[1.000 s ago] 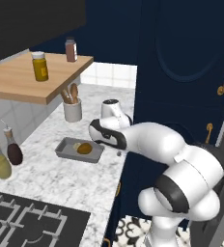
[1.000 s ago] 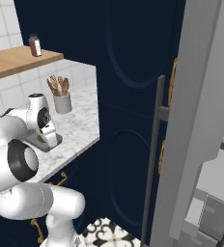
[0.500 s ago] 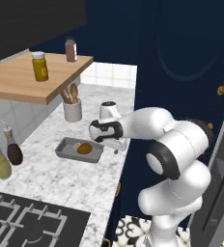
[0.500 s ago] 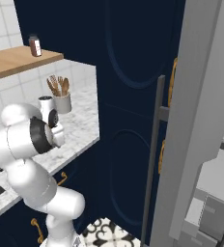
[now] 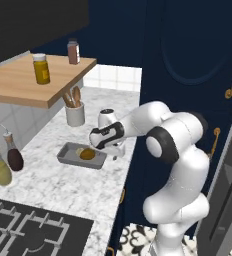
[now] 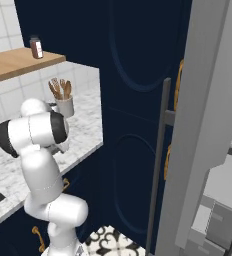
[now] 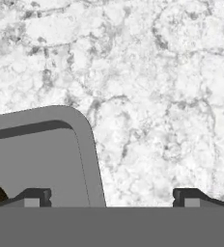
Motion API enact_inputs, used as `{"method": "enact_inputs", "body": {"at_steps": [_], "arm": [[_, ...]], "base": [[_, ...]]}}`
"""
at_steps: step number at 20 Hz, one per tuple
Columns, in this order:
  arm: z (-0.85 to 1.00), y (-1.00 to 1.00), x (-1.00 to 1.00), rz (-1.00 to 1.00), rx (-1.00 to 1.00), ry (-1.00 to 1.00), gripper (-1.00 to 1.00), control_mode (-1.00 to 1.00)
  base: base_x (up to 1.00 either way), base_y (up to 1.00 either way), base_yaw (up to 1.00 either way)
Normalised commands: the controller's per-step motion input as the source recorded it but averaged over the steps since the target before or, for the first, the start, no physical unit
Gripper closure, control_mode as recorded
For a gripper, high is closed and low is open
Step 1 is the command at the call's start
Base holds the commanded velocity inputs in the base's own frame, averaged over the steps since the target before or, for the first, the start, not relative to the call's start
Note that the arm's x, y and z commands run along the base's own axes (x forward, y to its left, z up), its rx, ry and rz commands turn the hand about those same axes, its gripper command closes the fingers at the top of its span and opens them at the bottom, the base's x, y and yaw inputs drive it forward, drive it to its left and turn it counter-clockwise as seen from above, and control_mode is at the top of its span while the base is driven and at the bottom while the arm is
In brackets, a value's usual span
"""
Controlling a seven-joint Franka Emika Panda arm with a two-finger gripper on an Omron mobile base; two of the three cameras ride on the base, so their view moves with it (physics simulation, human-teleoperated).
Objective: Take the meat container that has the chicken drumstick and place it on the second highest rack of the freezer. Then take the vegetable container that has the garlic and avocado and place it on the highest rack of the freezer.
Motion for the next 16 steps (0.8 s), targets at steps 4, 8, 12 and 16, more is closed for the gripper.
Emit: {"method": "enact_inputs", "body": {"at_steps": [4, 8, 12, 16], "arm": [[-0.35, 0.16, 0.57, 0.00, 0.00, 0.06, -1.00, -1.00], [-0.42, 0.00, 0.21, 0.00, 0.00, 0.08, -1.00, -1.00], [-0.27, 0.00, -0.59, -0.03, 0.00, 0.00, 1.00, -1.00], [-0.17, 0.00, -0.56, -0.08, 0.00, 0.00, 1.00, -1.00]], "base": [[0.00, 0.00, 0.00], [0.00, 0.00, 0.00], [0.00, 0.00, 0.00], [0.00, 0.00, 0.00]]}}
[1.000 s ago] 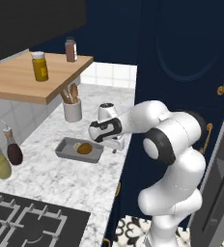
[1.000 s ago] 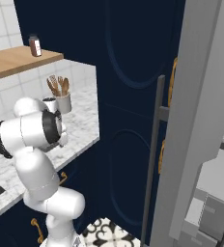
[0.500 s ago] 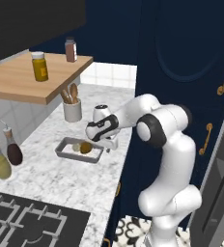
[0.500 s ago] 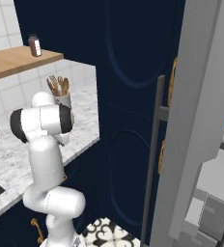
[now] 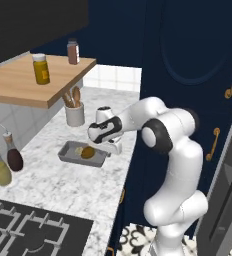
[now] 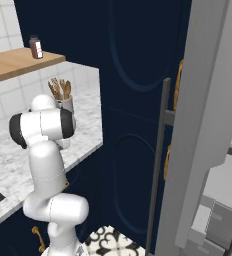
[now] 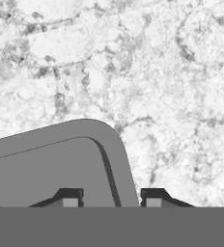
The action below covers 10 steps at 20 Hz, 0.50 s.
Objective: Take the meat container that has the chicken drumstick and place it on the second highest rack of the freezer. Then take the vegetable container that has the garlic and avocado and place it on the highest rack of the freezer.
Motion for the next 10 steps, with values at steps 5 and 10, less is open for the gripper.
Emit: {"method": "enact_inputs", "body": {"at_steps": [5, 10], "arm": [[-0.03, 0.00, -0.22, -0.10, 0.00, 0.00, 1.00, -1.00], [0.18, 0.00, -0.34, -0.09, 0.01, -0.02, 1.00, -1.00]], "base": [[0.00, 0.00, 0.00], [0.00, 0.00, 0.00]]}}
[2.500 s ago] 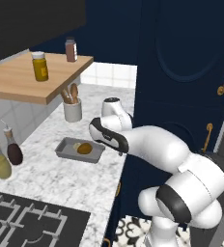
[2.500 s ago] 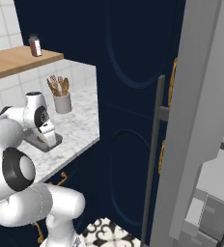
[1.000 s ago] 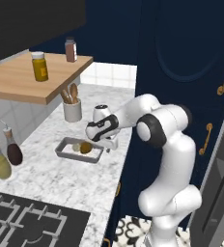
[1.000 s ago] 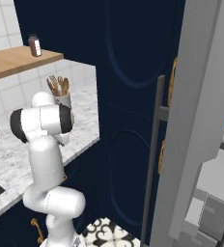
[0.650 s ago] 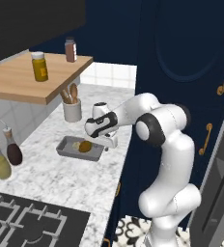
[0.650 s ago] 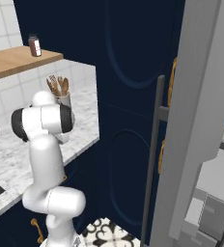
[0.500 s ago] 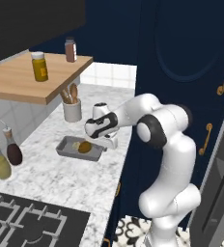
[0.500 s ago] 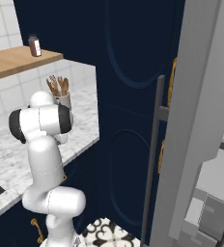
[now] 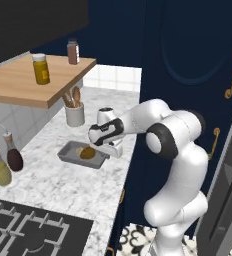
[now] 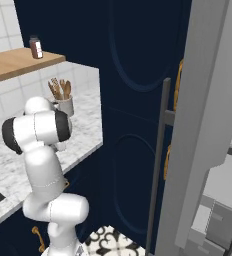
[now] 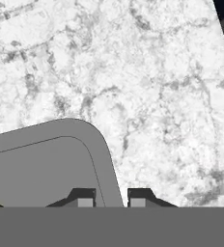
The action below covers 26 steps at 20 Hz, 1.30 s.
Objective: Take the meat container that has the chicken drumstick and place it on the second highest rack of the freezer. Then take the vegetable container that has the garlic and avocado and place it on the highest rack of the freezer.
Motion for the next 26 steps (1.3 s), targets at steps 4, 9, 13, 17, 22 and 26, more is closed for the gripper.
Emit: {"method": "enact_inputs", "body": {"at_steps": [4, 9, 13, 17, 22, 26], "arm": [[0.97, -0.05, -0.66, -0.05, 0.05, -0.08, 1.00, -1.00], [0.99, -0.21, -0.70, -0.01, 0.04, -0.13, 1.00, -1.00], [0.81, -0.38, -0.83, 0.00, 0.10, -0.23, 1.00, -1.00], [0.96, -0.49, -0.98, 0.00, 0.16, -0.25, 1.00, -1.00], [1.00, -0.42, -1.00, 0.00, 0.13, -0.10, 1.00, -1.00], [1.00, -0.32, -1.00, 0.00, 0.06, 0.00, 1.00, -1.00]], "base": [[0.00, 0.00, 0.00], [0.00, 0.00, 0.00], [0.00, 0.00, 0.00], [0.00, 0.00, 0.00], [0.00, 0.00, 0.00], [0.00, 0.00, 0.00]]}}
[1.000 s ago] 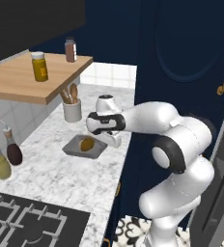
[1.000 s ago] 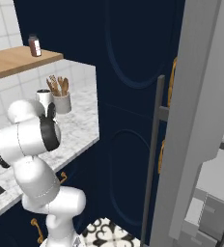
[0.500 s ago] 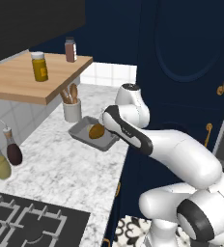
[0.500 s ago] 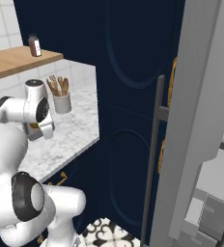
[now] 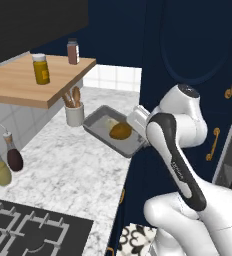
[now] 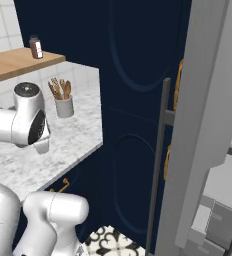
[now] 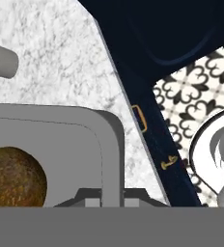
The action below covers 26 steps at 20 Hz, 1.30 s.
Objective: Take the meat container that has the chicken drumstick and place it on the second highest rack of the freezer. Then take the vegetable container that has the garlic and avocado and place it on the highest rack of the freezer.
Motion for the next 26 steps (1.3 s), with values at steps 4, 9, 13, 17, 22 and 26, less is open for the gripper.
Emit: {"method": "enact_inputs", "body": {"at_steps": [4, 9, 13, 17, 22, 26], "arm": [[1.00, -0.29, -1.00, 0.00, 0.02, 0.02, 1.00, -1.00], [0.94, -0.30, -1.00, 0.00, 0.01, 0.08, 1.00, -1.00], [0.56, -0.27, -0.97, -0.01, 0.00, 0.21, 1.00, -1.00], [0.31, -0.17, -0.77, -0.03, 0.00, 0.32, 1.00, -1.00], [0.07, -0.02, -0.75, 0.00, 0.00, 0.05, 1.00, -1.00], [0.00, -0.02, -0.64, -0.02, 0.00, -0.01, 1.00, -1.00]], "base": [[0.00, 0.00, 0.00], [0.00, 0.00, 0.00], [0.00, 0.00, 0.00], [0.00, 0.00, 0.00], [0.00, 0.00, 0.00], [0.00, 0.00, 0.00]]}}
